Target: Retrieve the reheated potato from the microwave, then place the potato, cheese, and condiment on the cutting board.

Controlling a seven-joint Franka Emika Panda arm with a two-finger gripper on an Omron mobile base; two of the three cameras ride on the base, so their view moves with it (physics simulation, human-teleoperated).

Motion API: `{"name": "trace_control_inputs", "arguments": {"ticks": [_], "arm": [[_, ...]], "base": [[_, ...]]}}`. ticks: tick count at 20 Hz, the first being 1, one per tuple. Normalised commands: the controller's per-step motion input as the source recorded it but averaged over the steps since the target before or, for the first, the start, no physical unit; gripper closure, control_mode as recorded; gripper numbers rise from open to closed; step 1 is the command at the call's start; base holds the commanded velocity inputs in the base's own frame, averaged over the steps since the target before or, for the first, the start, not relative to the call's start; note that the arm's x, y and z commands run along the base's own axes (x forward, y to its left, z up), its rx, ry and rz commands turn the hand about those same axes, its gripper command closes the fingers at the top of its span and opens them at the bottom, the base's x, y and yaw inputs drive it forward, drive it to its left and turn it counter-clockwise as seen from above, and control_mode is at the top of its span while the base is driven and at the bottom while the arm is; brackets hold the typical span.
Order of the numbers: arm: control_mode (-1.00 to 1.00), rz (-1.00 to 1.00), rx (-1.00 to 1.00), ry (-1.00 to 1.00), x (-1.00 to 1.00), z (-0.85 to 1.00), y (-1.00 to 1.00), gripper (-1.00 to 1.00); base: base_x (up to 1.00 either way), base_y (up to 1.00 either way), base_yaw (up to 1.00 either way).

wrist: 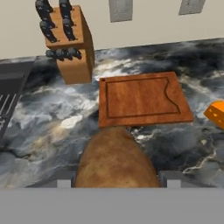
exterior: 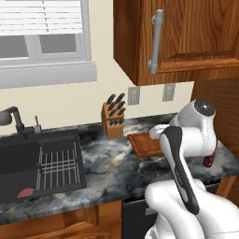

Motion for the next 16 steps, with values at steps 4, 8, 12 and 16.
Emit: {"name": "trace_control_inputs", "arguments": {"ticks": [4, 8, 12, 16], "arm": [[-1.00, -0.03, -0.09, 0.04, 0.59, -0.42, 0.00, 1.00], [-1.00, -0.02, -0.07, 0.06, 0.61, -0.41, 0.00, 1.00], [-1.00, 0.00, -0.01, 0.08, 0.62, -0.39, 0.00, 1.00], [-1.00, 0.00, 0.00, 0.13, 0.68, -0.34, 0.00, 1.00]], "base": [[0.00, 0.00, 0.00], [0.00, 0.00, 0.00], [0.00, 0.00, 0.00], [0.00, 0.00, 0.00]]}}
